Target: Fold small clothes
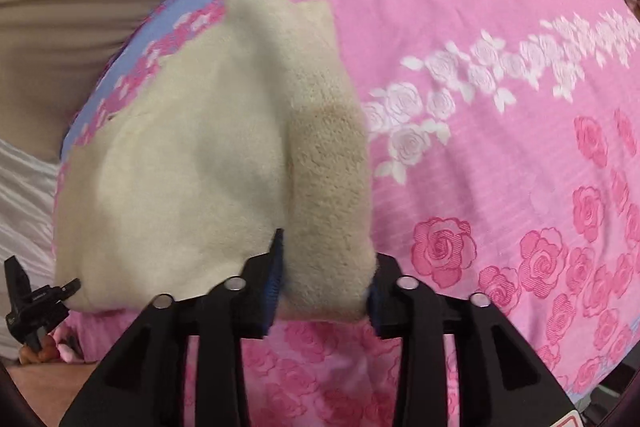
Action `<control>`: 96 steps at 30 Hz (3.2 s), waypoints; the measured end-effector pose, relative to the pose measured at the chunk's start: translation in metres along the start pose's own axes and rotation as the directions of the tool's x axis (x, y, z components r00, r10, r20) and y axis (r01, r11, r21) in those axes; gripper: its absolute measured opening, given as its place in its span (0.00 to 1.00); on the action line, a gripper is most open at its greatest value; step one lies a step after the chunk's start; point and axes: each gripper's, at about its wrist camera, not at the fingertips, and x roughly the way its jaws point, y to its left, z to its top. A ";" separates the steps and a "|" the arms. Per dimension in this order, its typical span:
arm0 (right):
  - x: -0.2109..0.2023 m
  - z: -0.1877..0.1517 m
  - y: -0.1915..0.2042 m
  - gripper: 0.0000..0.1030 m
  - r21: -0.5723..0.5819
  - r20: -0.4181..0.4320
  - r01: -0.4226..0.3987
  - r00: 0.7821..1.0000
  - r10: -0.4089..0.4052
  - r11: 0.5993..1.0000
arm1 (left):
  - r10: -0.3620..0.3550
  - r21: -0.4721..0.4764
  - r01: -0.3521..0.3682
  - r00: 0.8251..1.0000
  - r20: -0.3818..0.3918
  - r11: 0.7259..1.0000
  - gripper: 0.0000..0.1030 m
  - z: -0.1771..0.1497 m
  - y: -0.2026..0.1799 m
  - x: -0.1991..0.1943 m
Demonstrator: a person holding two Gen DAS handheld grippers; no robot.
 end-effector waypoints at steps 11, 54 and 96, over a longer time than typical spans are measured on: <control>-0.052 0.089 0.088 0.19 -0.203 0.143 -0.099 0.981 0.129 0.974 | -0.059 0.228 0.004 0.970 0.235 0.974 0.42 0.072 -0.116 -0.064; -0.035 0.048 0.069 0.68 -0.276 0.206 0.136 0.975 -0.079 0.951 | 0.183 -0.015 -0.188 0.933 0.309 0.982 0.50 0.016 -0.042 -0.024; -0.043 0.009 0.012 0.75 0.029 0.133 0.090 0.987 -0.093 0.996 | -0.112 -0.233 0.133 0.988 0.103 0.963 0.34 -0.009 0.024 0.004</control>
